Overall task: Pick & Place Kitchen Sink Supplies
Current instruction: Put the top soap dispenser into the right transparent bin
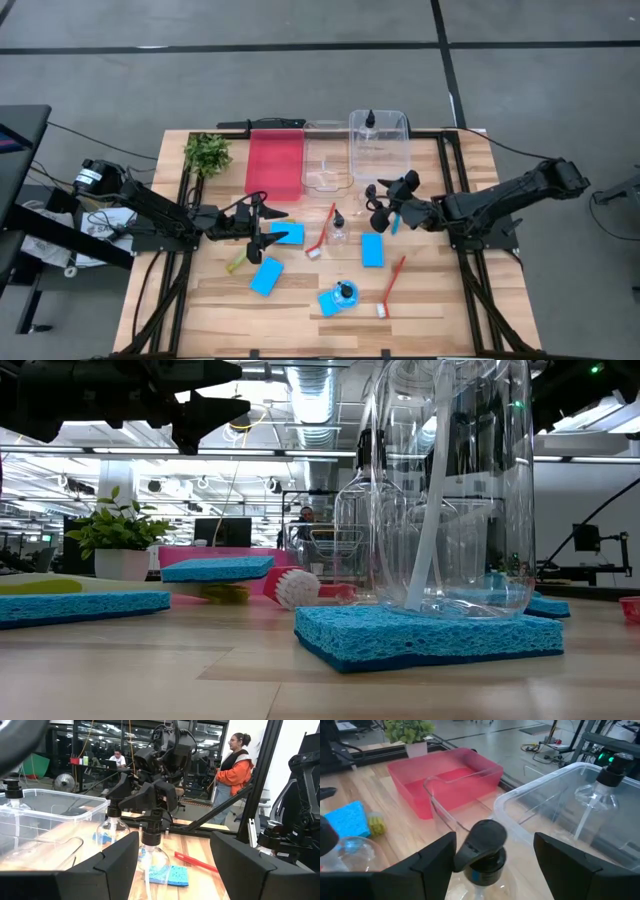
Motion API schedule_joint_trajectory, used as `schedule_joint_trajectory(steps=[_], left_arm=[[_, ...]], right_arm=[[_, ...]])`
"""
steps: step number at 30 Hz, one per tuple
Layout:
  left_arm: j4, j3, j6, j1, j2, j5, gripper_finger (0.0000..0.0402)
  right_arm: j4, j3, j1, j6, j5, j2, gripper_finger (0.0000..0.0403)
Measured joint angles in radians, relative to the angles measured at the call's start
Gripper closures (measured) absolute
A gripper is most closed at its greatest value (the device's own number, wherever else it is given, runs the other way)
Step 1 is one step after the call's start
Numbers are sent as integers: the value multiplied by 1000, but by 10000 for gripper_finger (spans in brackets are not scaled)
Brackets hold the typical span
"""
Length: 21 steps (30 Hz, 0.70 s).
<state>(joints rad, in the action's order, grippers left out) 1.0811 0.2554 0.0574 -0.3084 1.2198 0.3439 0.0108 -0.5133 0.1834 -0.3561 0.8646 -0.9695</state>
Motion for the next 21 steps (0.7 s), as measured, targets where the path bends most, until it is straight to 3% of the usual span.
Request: schedule_joint_trajectory(steps=[21], left_arm=[[0, 0, 0, 0, 0, 0, 153]], right_arm=[[84, 0, -56, -19, -56, -1, 143]])
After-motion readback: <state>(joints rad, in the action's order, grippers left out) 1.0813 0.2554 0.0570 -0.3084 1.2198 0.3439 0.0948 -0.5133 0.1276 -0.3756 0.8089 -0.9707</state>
